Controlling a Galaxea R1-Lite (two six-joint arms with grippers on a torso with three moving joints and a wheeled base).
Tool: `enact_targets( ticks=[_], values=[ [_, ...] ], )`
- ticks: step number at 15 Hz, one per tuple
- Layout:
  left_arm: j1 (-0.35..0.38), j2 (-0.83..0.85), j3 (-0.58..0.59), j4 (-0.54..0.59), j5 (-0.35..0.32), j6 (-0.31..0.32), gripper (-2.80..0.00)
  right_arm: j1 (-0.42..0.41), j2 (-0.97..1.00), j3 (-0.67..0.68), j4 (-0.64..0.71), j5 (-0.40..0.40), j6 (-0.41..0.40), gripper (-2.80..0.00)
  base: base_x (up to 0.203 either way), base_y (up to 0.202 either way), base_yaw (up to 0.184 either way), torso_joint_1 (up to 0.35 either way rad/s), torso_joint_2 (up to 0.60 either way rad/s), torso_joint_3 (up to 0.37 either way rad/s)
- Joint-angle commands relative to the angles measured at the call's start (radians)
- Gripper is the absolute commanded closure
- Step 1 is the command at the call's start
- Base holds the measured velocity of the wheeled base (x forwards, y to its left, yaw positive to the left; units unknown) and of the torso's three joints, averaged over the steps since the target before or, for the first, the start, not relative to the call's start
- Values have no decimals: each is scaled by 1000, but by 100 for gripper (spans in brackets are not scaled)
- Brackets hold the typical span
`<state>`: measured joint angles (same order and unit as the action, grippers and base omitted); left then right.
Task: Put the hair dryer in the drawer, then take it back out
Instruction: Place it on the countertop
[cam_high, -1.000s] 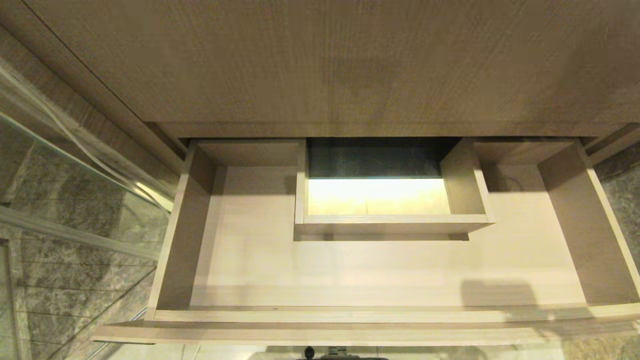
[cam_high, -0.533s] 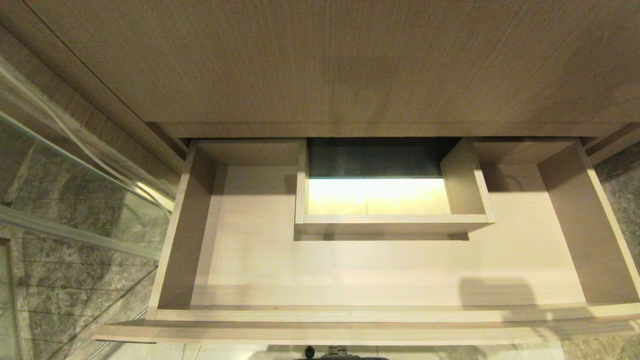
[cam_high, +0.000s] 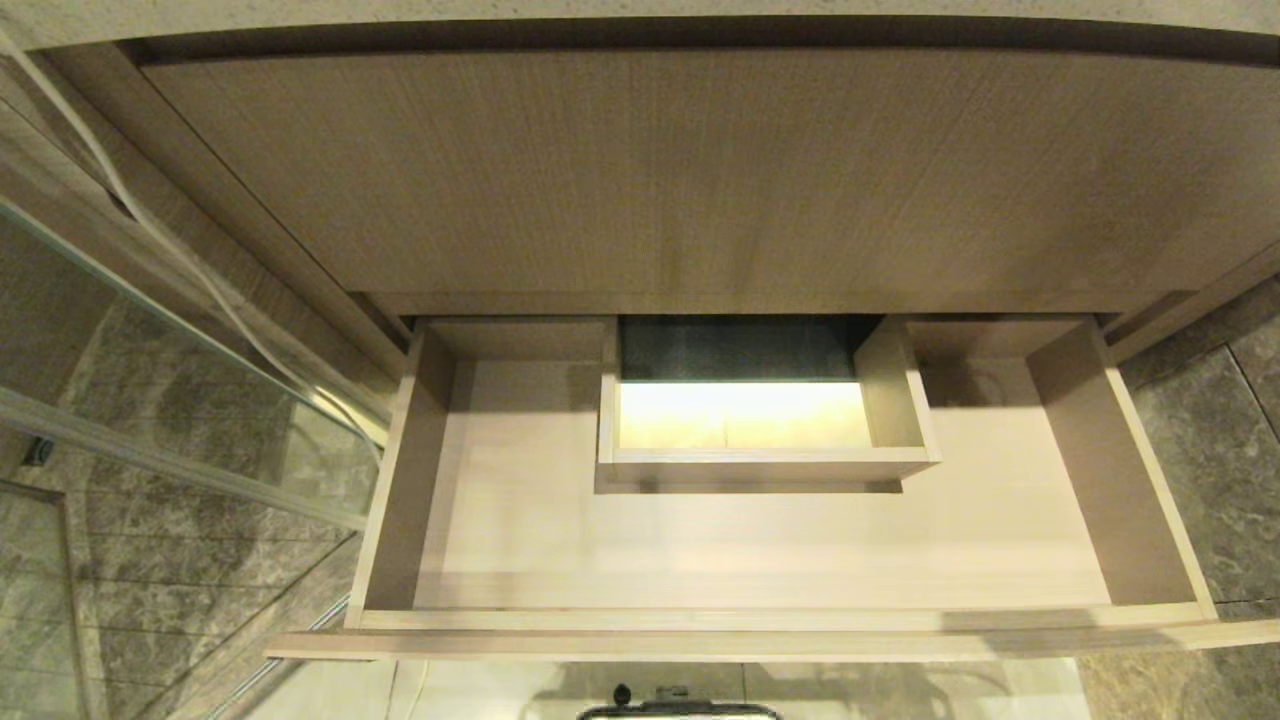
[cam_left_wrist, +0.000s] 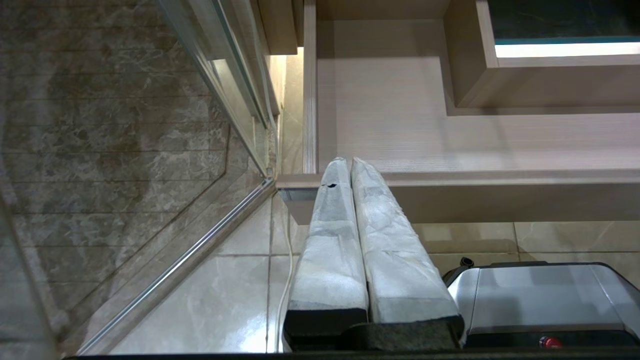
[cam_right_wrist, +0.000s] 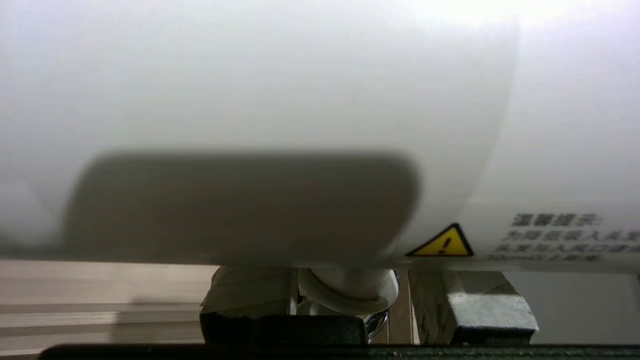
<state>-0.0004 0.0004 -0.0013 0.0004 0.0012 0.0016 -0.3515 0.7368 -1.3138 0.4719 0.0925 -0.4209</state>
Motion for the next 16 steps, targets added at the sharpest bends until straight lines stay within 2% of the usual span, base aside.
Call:
enact_targets(
  ticks=[1,10,16],
  values=[
    [-1,0,0,0,0,0,0,-1,7,-1,5,1,-3,0,0,0,0,422,-486,-232],
    [-1,0,0,0,0,0,0,0,16,-6,0,0,-4,0,0,0,0,290,-507,-243],
    [0,0,1,0,0,0,0,0,57,3,12,-7,-3,0,0,0,0,51,-82,-41]
  ],
)
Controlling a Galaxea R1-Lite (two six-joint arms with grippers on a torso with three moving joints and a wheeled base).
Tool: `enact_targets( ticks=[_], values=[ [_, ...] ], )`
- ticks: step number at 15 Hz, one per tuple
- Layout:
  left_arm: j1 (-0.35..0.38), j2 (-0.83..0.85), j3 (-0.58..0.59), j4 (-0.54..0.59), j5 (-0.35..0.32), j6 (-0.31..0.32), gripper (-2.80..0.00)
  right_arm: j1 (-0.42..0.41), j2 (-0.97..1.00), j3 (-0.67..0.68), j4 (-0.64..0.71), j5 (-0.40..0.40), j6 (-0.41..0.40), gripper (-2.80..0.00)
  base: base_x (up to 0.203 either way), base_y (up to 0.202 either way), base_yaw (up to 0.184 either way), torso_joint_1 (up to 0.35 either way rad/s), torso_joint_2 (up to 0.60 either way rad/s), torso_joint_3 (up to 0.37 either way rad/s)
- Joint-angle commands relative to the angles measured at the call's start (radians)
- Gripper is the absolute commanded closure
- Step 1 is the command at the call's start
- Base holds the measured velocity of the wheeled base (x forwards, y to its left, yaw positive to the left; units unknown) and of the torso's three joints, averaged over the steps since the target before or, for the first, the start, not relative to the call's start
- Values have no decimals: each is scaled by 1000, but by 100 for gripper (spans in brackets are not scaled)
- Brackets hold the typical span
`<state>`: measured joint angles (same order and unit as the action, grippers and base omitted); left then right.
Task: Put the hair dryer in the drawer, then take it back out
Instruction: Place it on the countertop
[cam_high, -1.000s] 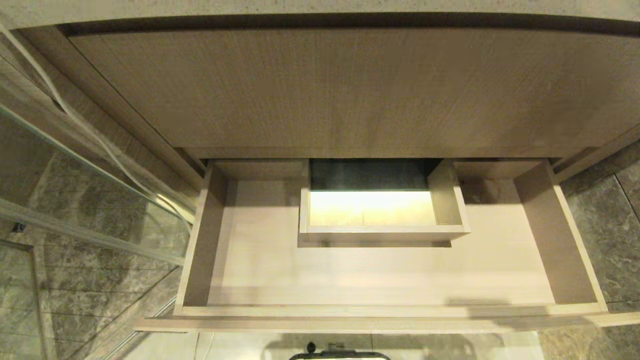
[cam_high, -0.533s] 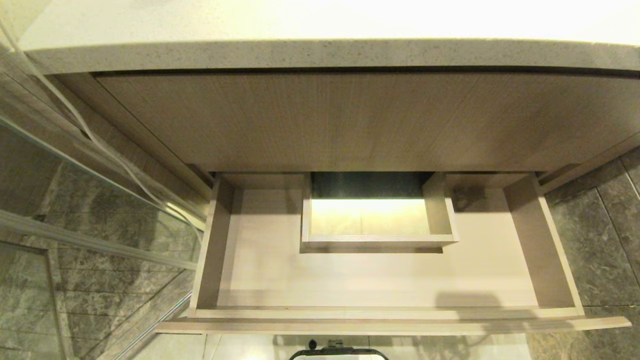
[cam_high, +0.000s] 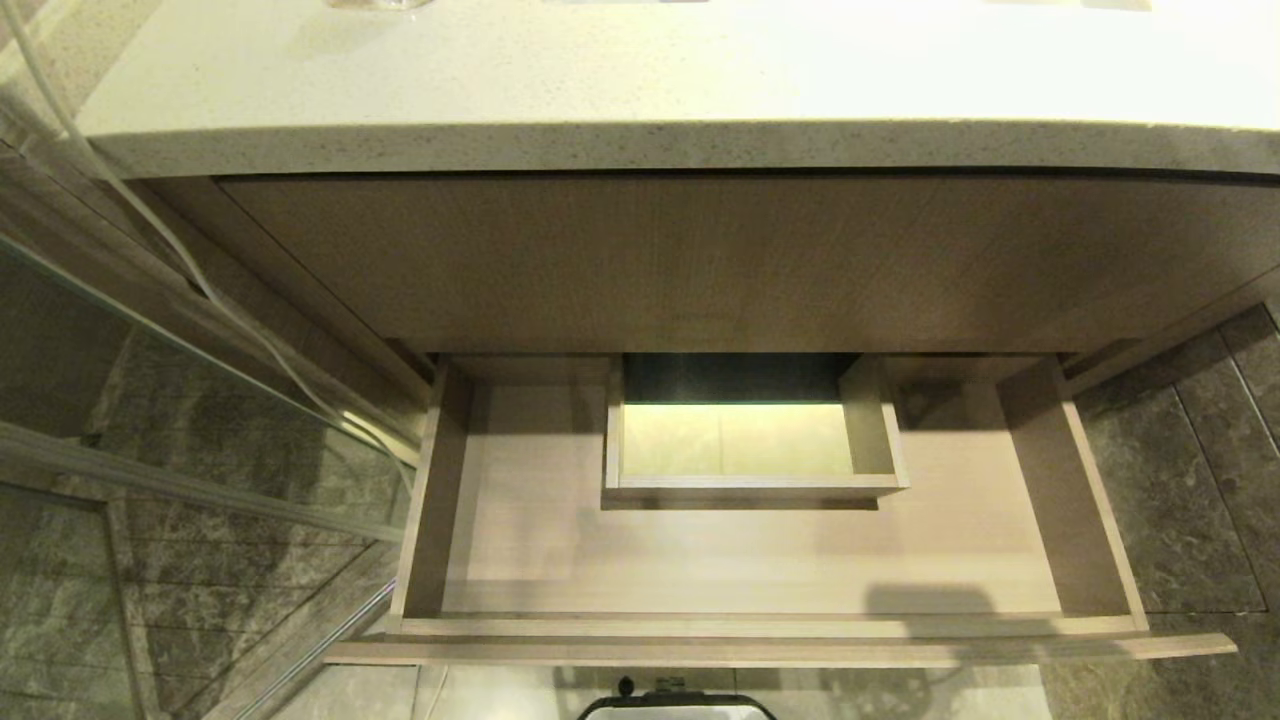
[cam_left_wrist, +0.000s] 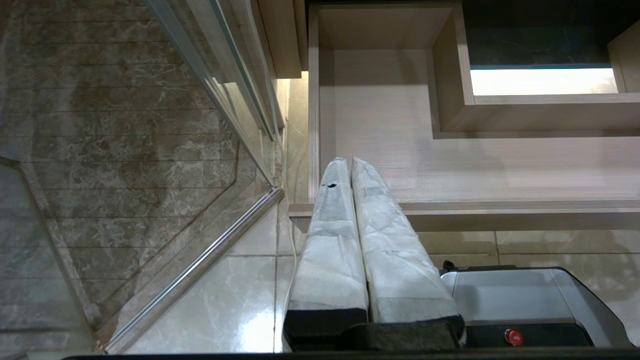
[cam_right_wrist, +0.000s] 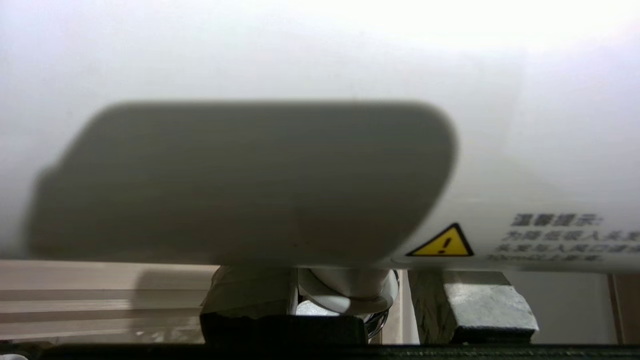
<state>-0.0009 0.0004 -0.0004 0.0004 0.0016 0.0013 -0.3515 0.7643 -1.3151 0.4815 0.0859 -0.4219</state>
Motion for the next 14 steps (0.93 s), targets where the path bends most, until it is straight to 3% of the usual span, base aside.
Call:
enact_targets(
  ticks=[1,8,14],
  values=[
    [1,0,-1,0,0,0,0,0,52,6,3,-1,-2,0,0,0,0,0,0,0],
    [0,0,-1,0,0,0,0,0,89,-36,-12,0,4,0,0,0,0,15,-30,-15],
    [1,0,0,0,0,0,0,0,84,-33,-3,0,2,0,0,0,0,244,-479,-231]
  ],
)
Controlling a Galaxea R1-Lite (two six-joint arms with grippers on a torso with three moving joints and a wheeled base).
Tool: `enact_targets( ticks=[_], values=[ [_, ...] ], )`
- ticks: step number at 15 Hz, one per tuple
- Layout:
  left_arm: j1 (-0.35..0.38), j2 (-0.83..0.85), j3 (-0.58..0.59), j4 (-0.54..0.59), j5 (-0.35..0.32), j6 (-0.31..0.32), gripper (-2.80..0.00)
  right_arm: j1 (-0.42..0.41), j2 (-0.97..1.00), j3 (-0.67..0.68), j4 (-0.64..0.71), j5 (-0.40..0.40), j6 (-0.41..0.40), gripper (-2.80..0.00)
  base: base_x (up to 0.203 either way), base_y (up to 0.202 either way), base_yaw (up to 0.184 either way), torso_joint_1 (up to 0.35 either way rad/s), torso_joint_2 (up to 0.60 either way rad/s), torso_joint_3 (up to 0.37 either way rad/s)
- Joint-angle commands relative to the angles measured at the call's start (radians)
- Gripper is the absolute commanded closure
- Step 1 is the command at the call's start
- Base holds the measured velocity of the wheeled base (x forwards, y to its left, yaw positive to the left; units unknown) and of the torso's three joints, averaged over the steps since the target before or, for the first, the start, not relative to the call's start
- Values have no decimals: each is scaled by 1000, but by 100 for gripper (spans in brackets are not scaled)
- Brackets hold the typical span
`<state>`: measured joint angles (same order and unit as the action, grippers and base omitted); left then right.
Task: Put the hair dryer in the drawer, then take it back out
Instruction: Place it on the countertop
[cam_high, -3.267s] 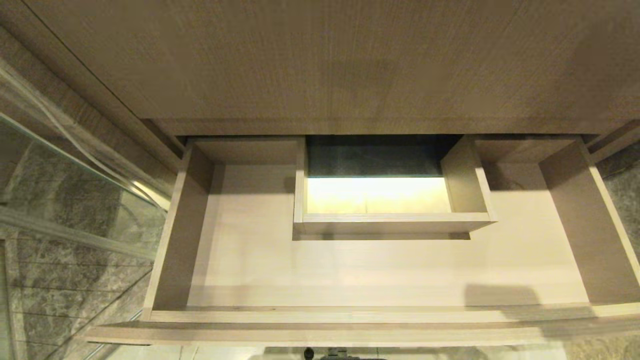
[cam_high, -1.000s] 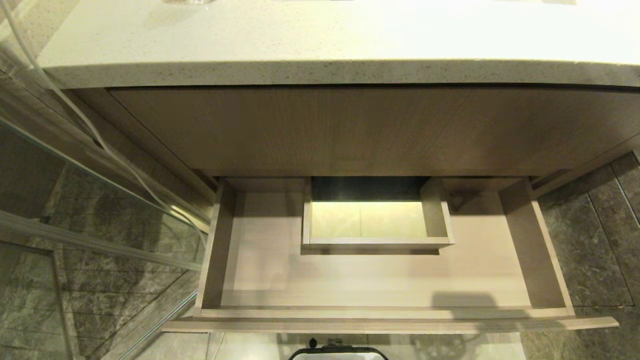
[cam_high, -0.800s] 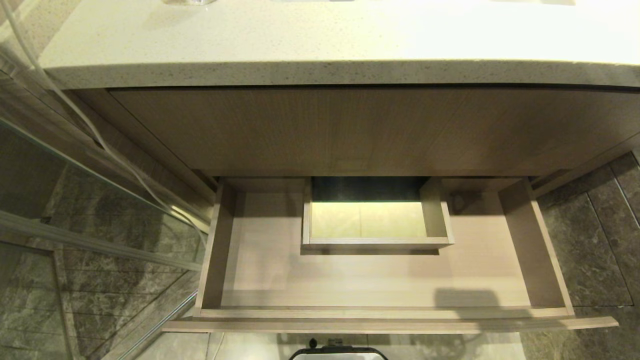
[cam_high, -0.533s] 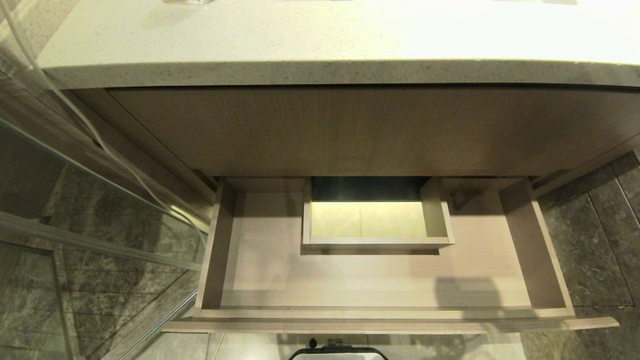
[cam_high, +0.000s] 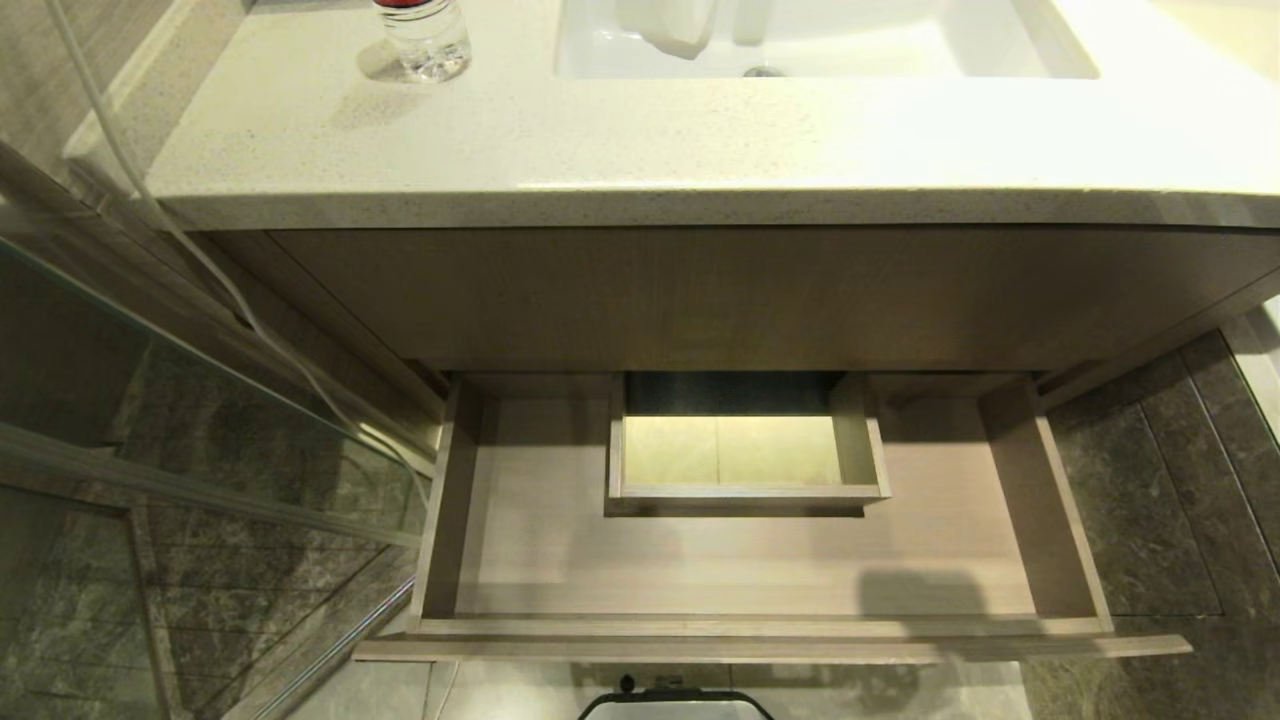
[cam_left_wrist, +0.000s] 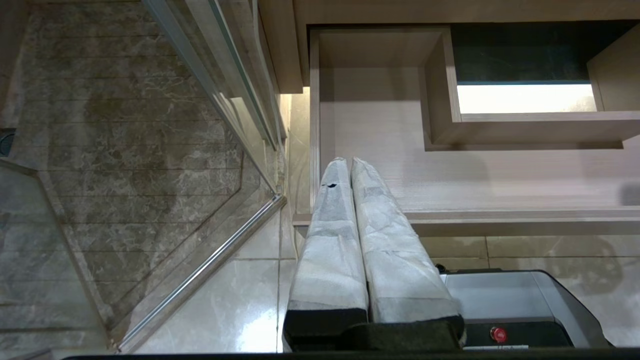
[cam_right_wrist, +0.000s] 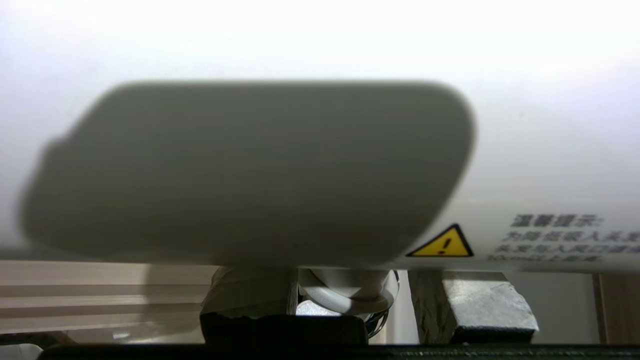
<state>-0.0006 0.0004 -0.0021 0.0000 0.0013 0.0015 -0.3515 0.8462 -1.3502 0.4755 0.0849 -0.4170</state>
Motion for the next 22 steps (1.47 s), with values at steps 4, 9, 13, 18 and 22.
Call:
enact_targets(
  ticks=[4,9,13,18,22],
  values=[
    [-1,0,1,0,0,0,0,0,59,-8,-7,1,-8,0,0,0,0,42,-70,-35],
    [1,0,1,0,0,0,0,0,228,-110,-65,-9,-11,0,0,0,0,0,0,0],
    [-1,0,1,0,0,0,0,0,333,-184,-159,-25,-9,0,0,0,0,0,0,0],
    [1,0,2,0,0,0,0,0,395,-200,-302,-25,-11,0,0,0,0,0,0,0],
    [-1,0,1,0,0,0,0,0,450,-251,-308,-27,-9,0,0,0,0,0,0,0]
  ],
)
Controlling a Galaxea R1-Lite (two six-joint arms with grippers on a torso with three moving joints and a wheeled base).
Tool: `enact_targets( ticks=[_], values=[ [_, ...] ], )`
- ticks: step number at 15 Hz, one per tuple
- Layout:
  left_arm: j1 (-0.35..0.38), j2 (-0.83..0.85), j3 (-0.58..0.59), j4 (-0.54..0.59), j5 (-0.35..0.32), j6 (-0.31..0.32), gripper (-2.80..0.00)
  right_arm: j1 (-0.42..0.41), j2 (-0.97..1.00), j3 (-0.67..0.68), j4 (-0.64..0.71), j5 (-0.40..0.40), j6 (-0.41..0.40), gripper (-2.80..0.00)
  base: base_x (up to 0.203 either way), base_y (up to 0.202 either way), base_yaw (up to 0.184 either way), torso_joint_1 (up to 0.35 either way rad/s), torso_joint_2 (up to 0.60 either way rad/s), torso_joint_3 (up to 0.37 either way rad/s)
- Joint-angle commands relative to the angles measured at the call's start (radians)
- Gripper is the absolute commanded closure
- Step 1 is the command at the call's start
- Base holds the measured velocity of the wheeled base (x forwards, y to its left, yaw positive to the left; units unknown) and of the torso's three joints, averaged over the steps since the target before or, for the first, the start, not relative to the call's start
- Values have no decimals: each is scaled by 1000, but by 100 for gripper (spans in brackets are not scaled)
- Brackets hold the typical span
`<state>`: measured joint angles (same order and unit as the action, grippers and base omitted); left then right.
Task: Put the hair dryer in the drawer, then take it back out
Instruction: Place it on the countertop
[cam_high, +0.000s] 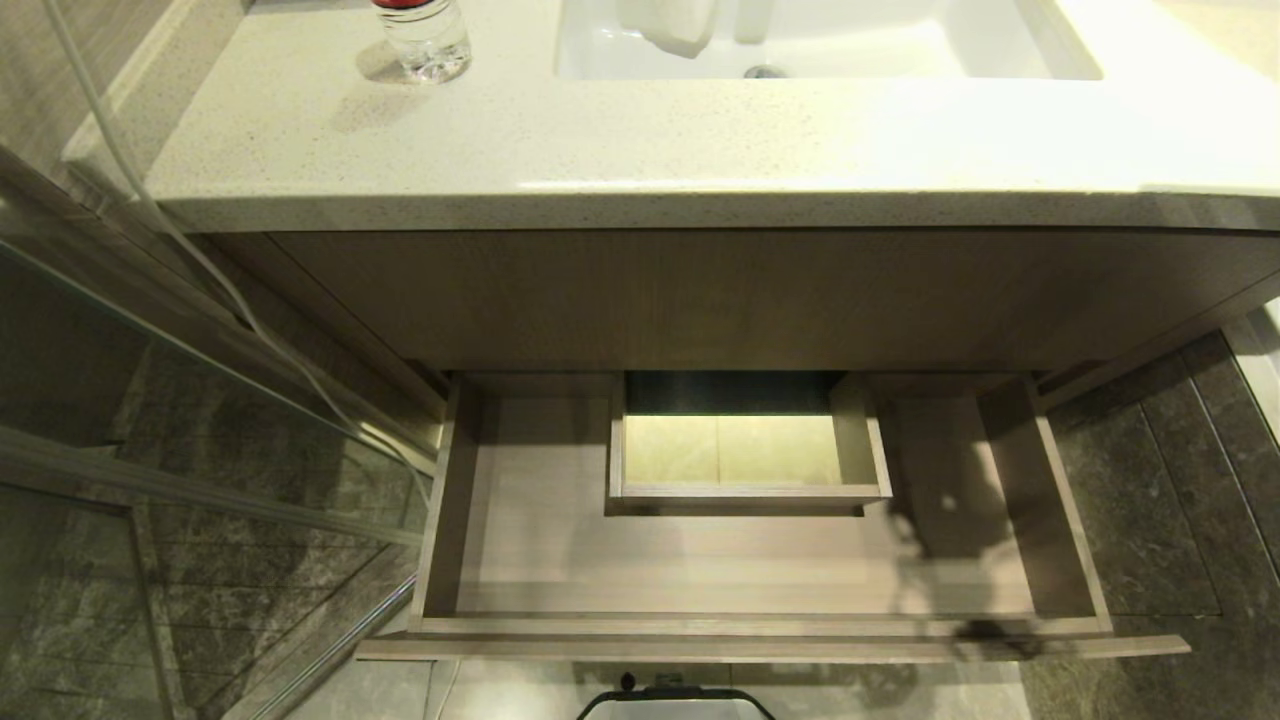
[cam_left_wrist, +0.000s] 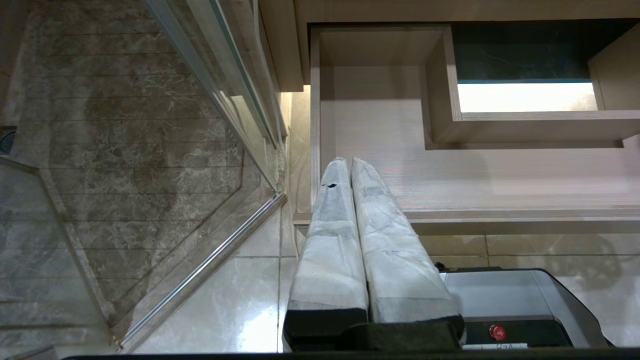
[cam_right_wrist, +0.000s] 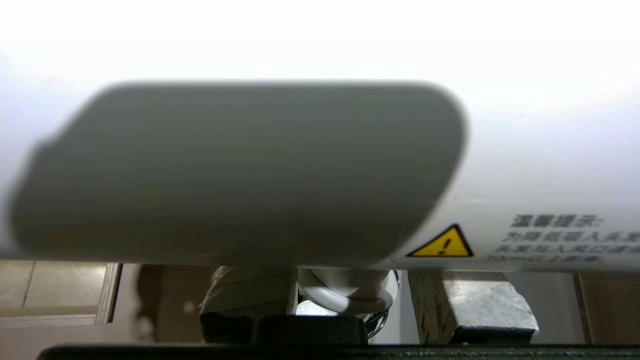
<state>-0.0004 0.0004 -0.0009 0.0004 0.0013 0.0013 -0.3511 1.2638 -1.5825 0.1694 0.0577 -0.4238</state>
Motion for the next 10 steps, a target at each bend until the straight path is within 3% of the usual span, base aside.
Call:
enact_targets(
  ticks=[1,7,10],
  values=[
    [0,0,-1,0,0,0,0,0,56,-32,-21,1,-3,0,0,0,0,0,0,0],
    [0,0,-1,0,0,0,0,0,153,-139,-29,-10,2,0,0,0,0,0,0,0],
    [0,0,-1,0,0,0,0,0,211,-191,40,-80,11,0,0,0,0,0,0,0]
  ],
)
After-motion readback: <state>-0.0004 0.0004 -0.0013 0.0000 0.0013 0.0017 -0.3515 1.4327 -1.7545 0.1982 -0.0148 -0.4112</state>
